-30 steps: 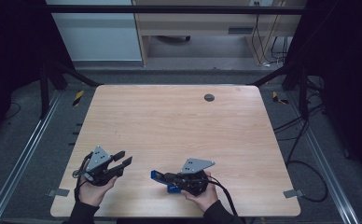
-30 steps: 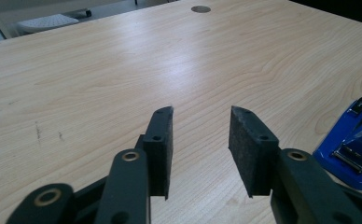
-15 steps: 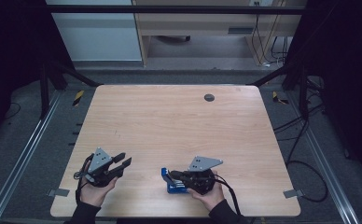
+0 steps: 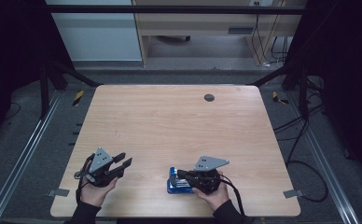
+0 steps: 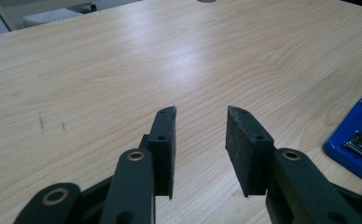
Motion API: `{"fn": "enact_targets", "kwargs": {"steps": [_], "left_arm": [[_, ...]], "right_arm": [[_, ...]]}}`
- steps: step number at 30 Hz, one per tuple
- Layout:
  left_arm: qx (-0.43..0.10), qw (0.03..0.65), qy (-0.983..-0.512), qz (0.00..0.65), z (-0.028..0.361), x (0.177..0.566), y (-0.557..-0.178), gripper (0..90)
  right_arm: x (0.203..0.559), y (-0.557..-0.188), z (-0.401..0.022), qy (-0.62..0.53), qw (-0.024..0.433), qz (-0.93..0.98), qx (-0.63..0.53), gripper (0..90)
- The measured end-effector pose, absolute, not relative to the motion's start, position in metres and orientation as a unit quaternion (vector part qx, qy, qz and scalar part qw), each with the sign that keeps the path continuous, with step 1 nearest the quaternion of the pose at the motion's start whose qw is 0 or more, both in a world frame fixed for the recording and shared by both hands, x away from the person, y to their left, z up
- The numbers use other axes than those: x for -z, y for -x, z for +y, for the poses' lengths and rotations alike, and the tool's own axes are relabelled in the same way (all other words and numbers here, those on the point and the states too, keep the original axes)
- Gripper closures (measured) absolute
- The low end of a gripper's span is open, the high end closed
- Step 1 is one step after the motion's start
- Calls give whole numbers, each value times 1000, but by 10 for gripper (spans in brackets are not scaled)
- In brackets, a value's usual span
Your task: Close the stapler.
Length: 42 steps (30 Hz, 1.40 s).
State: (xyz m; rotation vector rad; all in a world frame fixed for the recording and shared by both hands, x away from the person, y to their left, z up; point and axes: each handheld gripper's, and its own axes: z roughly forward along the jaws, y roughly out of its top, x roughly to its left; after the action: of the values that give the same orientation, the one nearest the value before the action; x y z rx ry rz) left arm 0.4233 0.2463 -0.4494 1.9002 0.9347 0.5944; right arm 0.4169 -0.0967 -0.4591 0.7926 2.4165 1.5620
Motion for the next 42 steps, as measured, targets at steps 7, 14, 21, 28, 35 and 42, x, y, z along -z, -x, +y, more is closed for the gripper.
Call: {"fn": "enact_targets", "kwargs": {"steps": [7,14,21,28,35,42], "left_arm": [[-241,453,-770,379,246,450,-423,634],[-247,453,-767,381,249,450,-421,637],[-246,448,-767,389,250,453,-419,638],[-249,445,-767,389,249,454,-419,630],[-247,445,-767,392,249,455,-420,623],[-249,442,-769,390,249,455,-420,612]], "right_arm": [[460,-417,-98,-266,80,807,-521,900],[460,-418,-102,-273,85,806,-517,900],[448,-417,-115,-279,99,794,-531,900],[422,-411,-114,-262,108,777,-562,900],[407,-410,-95,-244,104,775,-573,900],[405,-408,-77,-230,100,791,-558,900]]}}
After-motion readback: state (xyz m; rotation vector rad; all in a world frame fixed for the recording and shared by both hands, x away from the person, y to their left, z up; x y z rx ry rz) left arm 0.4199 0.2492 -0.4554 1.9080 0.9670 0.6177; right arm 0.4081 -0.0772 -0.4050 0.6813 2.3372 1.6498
